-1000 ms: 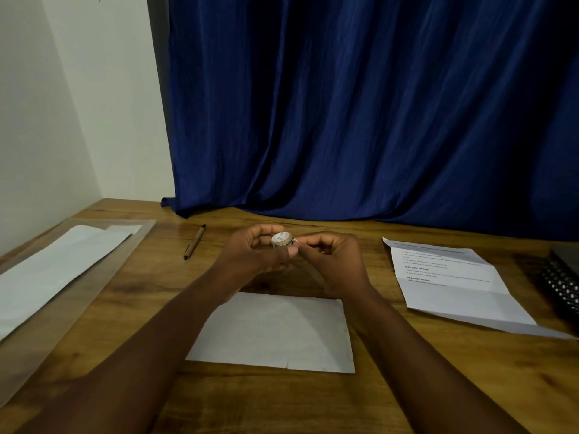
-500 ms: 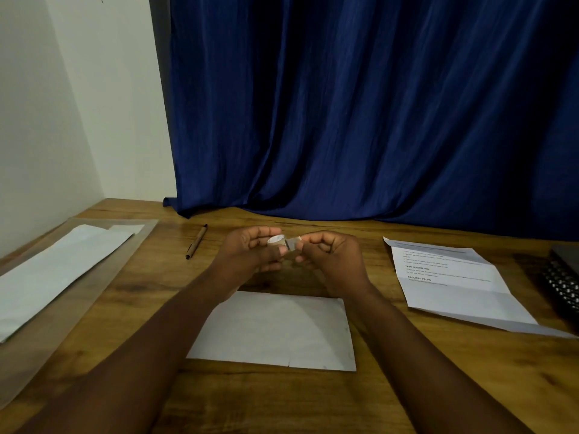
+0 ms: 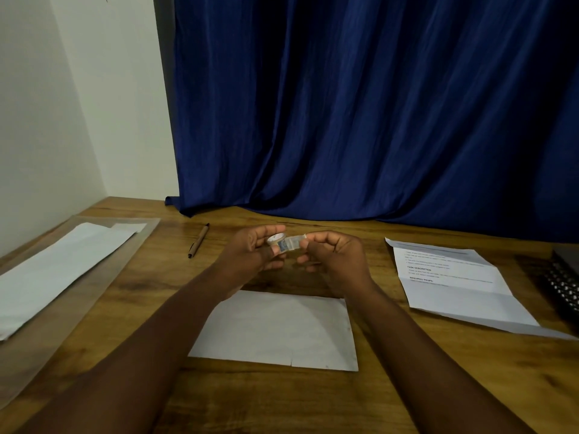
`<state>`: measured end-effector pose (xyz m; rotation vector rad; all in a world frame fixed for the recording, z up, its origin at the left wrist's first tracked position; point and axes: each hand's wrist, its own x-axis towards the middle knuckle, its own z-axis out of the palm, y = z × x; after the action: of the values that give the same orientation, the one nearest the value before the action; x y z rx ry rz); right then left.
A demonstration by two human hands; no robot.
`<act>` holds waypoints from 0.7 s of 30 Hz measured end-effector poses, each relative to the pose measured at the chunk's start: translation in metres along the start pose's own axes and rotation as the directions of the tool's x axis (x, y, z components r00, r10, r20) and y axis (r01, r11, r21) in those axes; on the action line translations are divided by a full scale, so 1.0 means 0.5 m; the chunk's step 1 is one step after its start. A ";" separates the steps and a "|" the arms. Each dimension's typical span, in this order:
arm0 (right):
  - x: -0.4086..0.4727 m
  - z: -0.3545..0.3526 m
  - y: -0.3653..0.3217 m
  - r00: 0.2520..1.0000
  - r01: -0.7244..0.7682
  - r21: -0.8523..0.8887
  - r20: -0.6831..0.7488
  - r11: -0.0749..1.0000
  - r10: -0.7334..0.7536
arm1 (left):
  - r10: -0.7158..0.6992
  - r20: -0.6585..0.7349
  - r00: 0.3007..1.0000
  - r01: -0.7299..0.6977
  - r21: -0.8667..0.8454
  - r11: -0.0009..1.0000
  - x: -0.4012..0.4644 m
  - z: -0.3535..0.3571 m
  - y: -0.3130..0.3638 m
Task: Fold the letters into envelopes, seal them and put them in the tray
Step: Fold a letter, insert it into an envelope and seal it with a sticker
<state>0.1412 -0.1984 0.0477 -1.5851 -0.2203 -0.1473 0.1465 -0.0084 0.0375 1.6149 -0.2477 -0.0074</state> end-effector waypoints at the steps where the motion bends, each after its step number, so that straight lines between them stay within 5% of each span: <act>1: -0.001 0.000 0.000 1.000 -0.003 0.004 0.000 1.000 0.003 | -0.005 0.009 1.000 0.005 0.001 1.000 0.001 0.000 0.000; 21: 0.005 -0.006 0.008 0.996 0.089 -0.039 0.012 0.995 -0.088 | -0.005 -0.014 1.000 0.005 -0.026 1.000 -0.004 -0.005 0.009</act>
<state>0.1446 -0.2013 0.0443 -1.6161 -0.2973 -0.2139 0.1443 -0.0057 0.0416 1.5887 -0.2315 -0.0029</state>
